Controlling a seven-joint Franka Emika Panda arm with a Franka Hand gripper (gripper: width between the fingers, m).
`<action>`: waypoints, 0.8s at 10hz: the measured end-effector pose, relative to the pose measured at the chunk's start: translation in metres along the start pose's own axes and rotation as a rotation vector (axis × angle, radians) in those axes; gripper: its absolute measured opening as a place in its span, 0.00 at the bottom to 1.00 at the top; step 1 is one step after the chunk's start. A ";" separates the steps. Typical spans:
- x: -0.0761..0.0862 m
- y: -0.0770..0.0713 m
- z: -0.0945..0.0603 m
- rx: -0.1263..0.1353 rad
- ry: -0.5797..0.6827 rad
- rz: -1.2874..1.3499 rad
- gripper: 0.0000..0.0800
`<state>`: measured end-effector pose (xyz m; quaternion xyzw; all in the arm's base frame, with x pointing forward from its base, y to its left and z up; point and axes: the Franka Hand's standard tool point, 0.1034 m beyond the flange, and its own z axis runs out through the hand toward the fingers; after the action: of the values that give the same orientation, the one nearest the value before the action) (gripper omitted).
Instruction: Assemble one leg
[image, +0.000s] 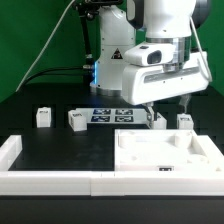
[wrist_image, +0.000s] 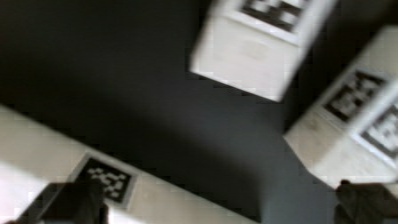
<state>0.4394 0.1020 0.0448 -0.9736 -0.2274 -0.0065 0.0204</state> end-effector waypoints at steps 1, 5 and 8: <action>0.002 -0.011 0.001 0.008 0.000 0.156 0.81; 0.009 -0.053 0.007 0.031 -0.012 0.420 0.81; 0.006 -0.056 0.009 0.032 -0.063 0.407 0.81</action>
Offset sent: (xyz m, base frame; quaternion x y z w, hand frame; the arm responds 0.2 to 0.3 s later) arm -0.0053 0.0372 -0.0036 -0.0074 0.0051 0.2327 0.9725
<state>0.4203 0.1548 0.0375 -0.9987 -0.0268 0.0320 0.0297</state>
